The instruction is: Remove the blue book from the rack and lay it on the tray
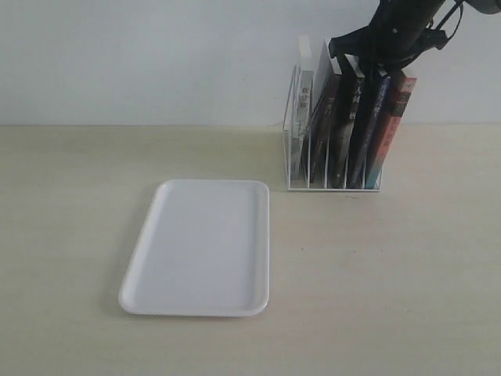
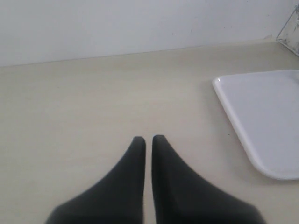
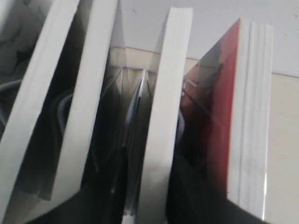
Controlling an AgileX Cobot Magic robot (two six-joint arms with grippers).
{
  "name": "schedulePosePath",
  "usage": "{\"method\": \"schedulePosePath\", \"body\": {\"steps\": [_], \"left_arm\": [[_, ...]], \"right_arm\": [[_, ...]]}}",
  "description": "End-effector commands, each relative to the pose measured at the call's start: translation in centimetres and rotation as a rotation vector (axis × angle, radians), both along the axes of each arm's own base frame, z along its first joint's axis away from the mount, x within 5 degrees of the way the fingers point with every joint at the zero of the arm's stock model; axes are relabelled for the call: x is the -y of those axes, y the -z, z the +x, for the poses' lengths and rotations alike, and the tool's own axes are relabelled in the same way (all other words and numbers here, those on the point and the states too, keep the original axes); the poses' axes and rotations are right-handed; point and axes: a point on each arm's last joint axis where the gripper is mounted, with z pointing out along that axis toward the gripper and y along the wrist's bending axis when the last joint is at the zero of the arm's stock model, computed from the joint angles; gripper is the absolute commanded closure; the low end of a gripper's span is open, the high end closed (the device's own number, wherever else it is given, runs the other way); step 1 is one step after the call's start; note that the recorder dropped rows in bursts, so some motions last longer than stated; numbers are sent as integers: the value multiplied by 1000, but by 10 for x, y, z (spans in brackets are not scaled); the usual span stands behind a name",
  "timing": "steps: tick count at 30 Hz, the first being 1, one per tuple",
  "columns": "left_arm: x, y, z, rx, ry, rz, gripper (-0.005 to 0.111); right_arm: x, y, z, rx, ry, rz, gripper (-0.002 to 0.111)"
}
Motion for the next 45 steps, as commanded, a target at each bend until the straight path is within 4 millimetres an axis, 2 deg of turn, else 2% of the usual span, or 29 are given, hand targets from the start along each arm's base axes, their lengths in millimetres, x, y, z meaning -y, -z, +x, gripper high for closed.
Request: {"method": "schedulePosePath", "body": {"steps": [1,5,15,18,39,45], "left_arm": [[0,-3,0,22,-1,1,102],[0,-3,0,22,-1,1,102],[0,-3,0,22,-1,1,102],[0,-3,0,22,-1,1,102],[0,-3,0,22,-1,1,102],[0,-3,0,22,-1,1,102]], "right_arm": [[1,3,0,-19,-5,-18,108],[1,-7,-1,17,-4,-10,108],[6,-75,-25,172,3,21,108],[8,-87,-31,197,3,27,108],[8,-88,-32,193,3,26,108],[5,-57,-18,123,2,16,108]]}}
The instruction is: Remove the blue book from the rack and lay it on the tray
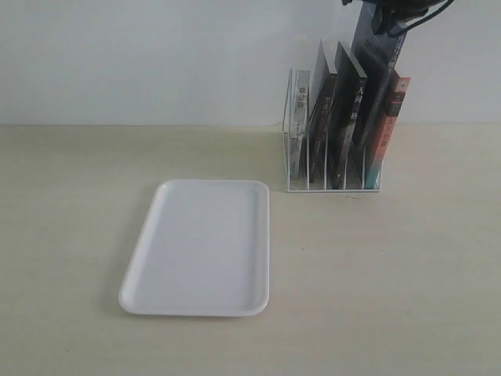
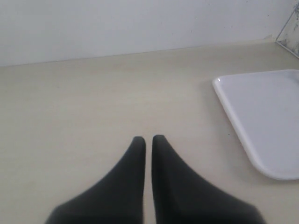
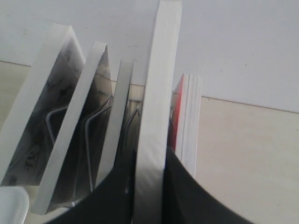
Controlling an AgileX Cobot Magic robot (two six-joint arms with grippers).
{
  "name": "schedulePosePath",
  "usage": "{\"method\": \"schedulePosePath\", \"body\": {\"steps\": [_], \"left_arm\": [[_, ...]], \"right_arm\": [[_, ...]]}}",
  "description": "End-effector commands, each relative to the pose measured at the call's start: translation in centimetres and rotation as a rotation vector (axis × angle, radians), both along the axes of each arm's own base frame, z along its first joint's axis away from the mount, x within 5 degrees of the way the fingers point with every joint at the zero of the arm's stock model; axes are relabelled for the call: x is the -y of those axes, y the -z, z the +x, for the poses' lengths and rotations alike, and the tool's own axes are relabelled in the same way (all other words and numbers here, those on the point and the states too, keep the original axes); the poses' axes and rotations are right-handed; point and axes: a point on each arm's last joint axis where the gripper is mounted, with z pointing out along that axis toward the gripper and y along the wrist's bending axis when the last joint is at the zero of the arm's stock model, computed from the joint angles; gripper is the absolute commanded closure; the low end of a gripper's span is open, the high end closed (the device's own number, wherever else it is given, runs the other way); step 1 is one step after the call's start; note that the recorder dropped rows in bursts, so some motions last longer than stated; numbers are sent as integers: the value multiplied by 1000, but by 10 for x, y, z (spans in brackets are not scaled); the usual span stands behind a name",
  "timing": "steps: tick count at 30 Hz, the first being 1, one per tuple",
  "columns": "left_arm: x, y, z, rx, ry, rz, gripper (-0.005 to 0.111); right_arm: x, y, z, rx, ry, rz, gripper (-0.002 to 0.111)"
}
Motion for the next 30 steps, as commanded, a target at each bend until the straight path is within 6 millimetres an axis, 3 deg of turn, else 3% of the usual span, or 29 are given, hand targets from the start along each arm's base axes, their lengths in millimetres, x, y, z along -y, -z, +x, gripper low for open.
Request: {"method": "schedulePosePath", "body": {"steps": [1,9,14,19,26,30], "left_arm": [[0,-3,0,22,-1,1,102],[0,-3,0,22,-1,1,102],[0,-3,0,22,-1,1,102],[0,-3,0,22,-1,1,102],[0,-3,0,22,-1,1,102],[0,-3,0,22,-1,1,102]], "right_arm": [[-2,16,9,-13,0,-3,108],[-5,40,22,-25,-7,-12,105],[-5,42,22,-30,-28,-23,62],[-4,27,15,-15,-25,-18,63],[-1,-10,-2,51,-24,3,63],[-6,-12,-8,0,-51,61,63]]}}
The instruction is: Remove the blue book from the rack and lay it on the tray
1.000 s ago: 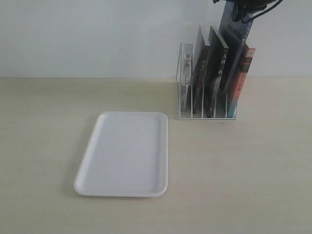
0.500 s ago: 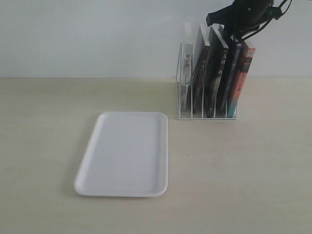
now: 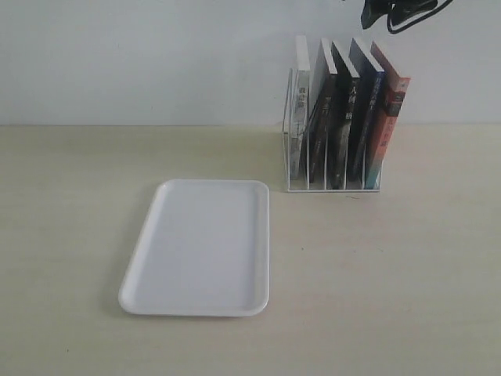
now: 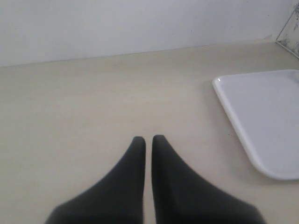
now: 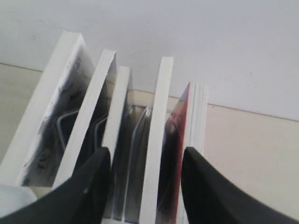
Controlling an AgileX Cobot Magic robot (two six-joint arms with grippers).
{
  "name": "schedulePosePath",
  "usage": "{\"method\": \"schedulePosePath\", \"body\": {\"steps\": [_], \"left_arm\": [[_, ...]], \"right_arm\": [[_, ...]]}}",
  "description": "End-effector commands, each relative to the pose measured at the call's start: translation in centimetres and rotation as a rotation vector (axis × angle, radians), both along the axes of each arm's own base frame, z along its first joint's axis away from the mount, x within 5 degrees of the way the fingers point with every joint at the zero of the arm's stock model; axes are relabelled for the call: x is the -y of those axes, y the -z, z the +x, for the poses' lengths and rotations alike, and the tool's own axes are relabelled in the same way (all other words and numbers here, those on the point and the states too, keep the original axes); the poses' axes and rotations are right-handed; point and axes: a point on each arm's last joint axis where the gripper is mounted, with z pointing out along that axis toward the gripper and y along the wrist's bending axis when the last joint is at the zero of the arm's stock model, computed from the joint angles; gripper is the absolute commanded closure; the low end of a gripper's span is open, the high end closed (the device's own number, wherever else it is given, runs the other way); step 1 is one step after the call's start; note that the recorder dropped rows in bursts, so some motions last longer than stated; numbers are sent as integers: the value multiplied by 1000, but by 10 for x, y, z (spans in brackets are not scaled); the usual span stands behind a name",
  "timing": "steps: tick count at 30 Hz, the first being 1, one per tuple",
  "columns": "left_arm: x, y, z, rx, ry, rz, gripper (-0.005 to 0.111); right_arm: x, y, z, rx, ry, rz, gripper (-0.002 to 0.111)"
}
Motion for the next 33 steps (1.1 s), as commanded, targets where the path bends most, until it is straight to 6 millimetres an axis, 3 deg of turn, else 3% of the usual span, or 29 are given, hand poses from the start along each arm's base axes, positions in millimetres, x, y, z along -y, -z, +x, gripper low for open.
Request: {"method": "schedulePosePath", "body": {"steps": [1,13,21,23,29,33], "left_arm": [[0,-3,0,22,-1,1,102],[0,-3,0,22,-1,1,102],[0,-3,0,22,-1,1,102],[0,-3,0,22,-1,1,102],[0,-3,0,22,-1,1,102],[0,-3,0,22,-1,1,102]], "right_arm": [[-3,-7,-6,-19,-23,41,63],[-2,-9,-4,17,-19,43,63],[-5,11,8,-1,-16,37,63],[-4,15,10,-1,-14,29,67],[-5,21,15,2,-8,28,94],[-5,21,15,14,-7,28,95]]}}
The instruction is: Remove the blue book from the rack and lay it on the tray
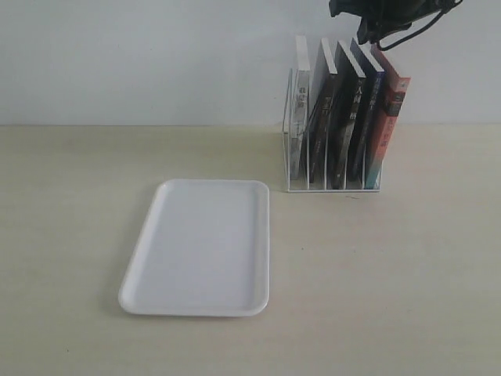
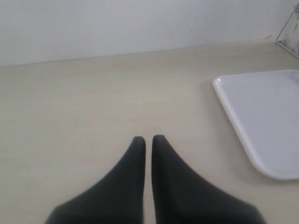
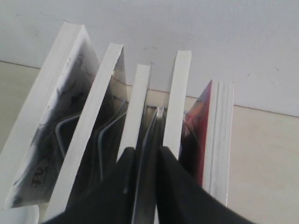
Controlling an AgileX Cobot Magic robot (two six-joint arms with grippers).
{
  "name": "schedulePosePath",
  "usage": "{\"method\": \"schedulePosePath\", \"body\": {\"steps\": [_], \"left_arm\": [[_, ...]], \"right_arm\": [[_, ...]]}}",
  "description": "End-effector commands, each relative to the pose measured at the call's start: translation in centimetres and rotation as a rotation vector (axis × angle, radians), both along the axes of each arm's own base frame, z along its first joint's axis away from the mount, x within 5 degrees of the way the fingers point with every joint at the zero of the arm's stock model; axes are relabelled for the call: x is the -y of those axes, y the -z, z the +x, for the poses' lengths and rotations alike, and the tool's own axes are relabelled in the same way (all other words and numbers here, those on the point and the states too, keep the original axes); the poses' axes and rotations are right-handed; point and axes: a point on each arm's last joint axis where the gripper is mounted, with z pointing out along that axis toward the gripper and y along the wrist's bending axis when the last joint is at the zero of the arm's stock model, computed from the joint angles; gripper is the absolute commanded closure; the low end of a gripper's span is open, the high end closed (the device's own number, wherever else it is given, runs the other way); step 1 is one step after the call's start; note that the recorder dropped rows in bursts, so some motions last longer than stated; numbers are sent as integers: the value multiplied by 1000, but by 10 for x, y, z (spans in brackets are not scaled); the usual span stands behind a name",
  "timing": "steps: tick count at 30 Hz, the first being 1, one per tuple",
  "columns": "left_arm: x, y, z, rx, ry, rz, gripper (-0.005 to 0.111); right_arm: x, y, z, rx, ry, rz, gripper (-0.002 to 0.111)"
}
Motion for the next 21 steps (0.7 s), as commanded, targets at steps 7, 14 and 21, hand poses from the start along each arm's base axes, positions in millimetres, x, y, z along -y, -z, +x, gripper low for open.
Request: {"method": "schedulePosePath", "body": {"steps": [7,14,21], "left_arm": [[0,-3,0,22,-1,1,102],[0,-3,0,22,-1,1,102],[0,-3,0,22,-1,1,102]], "right_arm": [[3,-5,1,39,5,-33,95],[3,-4,1,40,-7,-43,78],[3,-4,1,38,-6,-43,67]]}}
